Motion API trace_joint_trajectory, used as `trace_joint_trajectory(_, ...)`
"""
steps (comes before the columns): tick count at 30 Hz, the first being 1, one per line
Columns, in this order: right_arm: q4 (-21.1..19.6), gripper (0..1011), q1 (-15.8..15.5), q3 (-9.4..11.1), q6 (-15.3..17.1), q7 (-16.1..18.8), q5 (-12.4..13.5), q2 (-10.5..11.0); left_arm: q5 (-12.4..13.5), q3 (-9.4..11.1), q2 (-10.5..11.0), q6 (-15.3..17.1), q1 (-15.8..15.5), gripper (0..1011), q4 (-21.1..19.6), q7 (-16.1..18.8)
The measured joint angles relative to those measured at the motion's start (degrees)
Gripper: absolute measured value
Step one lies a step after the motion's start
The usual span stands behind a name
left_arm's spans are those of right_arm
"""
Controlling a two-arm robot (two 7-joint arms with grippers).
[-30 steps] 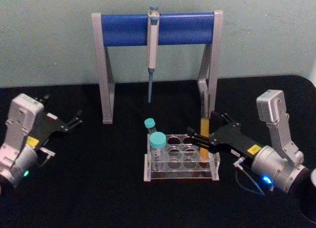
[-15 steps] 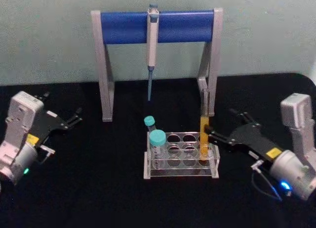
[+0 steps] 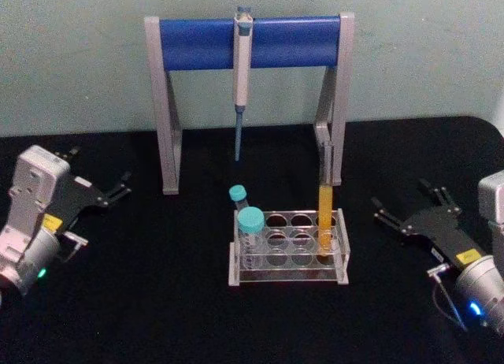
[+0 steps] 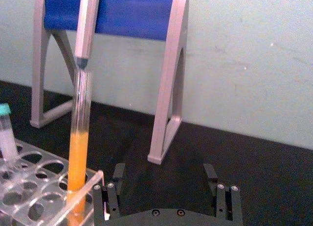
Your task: Pick up the test tube from the test tube rack, shake it, then place it back into the test tube rack.
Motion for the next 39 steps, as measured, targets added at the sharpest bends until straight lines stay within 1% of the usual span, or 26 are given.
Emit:
trace_joint_trajectory(4, 1.8, 1000, 0.6, -0.6, 0.0, -0.2, -1.8, -0.7, 0.0, 0.0, 0.0, 0.0, 0.0, 1001, 0.0, 0.0)
trace_joint_trajectory(5, 1.8, 1000, 0.6, -0.6, 0.0, -0.2, -1.8, -0.7, 0.0, 0.0, 0.0, 0.0, 0.0, 1001, 0.0, 0.0)
trace_joint_trajectory(7, 2.8, 1000, 0.9, -0.9, 0.2, -0.1, -2.9, -1.3, 0.0, 0.0, 0.0, 0.0, 0.0, 1001, 0.0, 0.0)
trace_joint_trajectory(14, 4.6, 1000, 1.6, -1.4, 1.0, 1.0, -4.3, -2.4, 0.0, 0.0, 0.0, 0.0, 0.0, 1001, 0.0, 0.0)
trace_joint_trajectory(20, 5.7, 1000, 2.1, -1.4, 1.6, 2.0, -5.3, -3.2, 0.0, 0.0, 0.0, 0.0, 0.0, 1001, 0.0, 0.0)
trace_joint_trajectory(23, 5.9, 1000, 2.2, -1.3, 1.8, 2.2, -5.7, -3.5, 0.0, 0.0, 0.0, 0.0, 0.0, 1001, 0.0, 0.0)
trace_joint_trajectory(39, 5.8, 1000, 2.2, -1.3, 1.8, 2.1, -5.6, -3.4, 0.0, 0.0, 0.0, 0.0, 0.0, 1001, 0.0, 0.0)
